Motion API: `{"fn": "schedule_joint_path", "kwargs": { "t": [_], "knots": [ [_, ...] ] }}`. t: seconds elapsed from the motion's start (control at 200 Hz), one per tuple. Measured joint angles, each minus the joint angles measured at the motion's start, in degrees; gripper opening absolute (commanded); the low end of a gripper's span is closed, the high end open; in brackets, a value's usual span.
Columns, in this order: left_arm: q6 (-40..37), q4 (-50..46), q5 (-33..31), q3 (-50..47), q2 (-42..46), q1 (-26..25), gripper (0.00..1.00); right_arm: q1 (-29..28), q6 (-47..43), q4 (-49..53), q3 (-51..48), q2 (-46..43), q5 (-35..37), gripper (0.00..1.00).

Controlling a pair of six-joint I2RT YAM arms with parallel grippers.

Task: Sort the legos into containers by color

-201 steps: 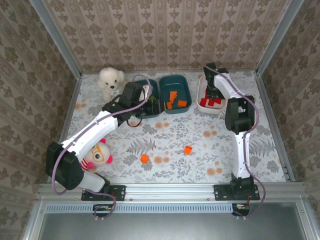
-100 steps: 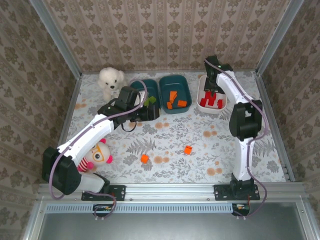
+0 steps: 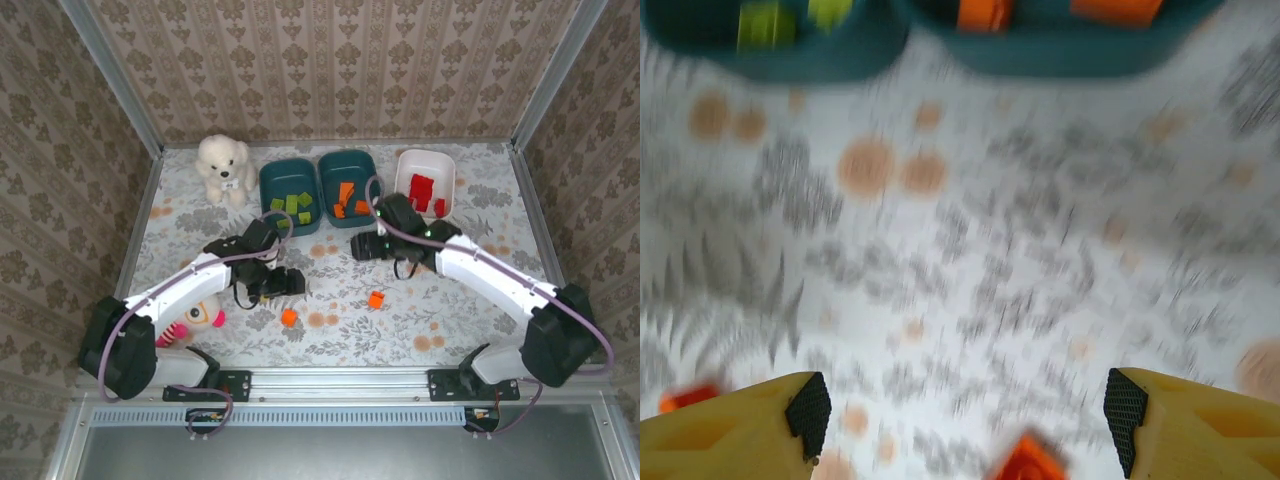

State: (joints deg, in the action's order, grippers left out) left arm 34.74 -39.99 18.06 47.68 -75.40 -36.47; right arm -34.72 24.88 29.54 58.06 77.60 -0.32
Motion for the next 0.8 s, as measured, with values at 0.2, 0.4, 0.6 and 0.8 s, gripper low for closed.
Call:
{"fn": "schedule_joint_path", "kwargs": {
  "t": [0.2, 0.4, 0.6, 0.8],
  "knots": [
    [-7.9, -4.2, -3.1, 0.7, -0.5, -6.2, 0.78, -1.6, 4.1, -1.0, -9.2, -11.3, -1.7, 0.76],
    [-10.9, -4.8, -6.2, 0.7, -4.9, -7.7, 0.69, -1.6, 5.2, -1.2, -9.9, -16.5, -1.7, 0.76],
    [-12.2, -4.7, -8.3, 0.9, -10.5, -10.2, 0.65, -1.6, 5.4, -0.9, -9.9, -17.2, -1.4, 0.76],
    [-12.8, -4.2, -10.4, 1.7, -12.3, -10.8, 0.53, -1.6, 5.8, -0.6, -9.9, -18.2, -0.5, 0.76]
  ]
}}
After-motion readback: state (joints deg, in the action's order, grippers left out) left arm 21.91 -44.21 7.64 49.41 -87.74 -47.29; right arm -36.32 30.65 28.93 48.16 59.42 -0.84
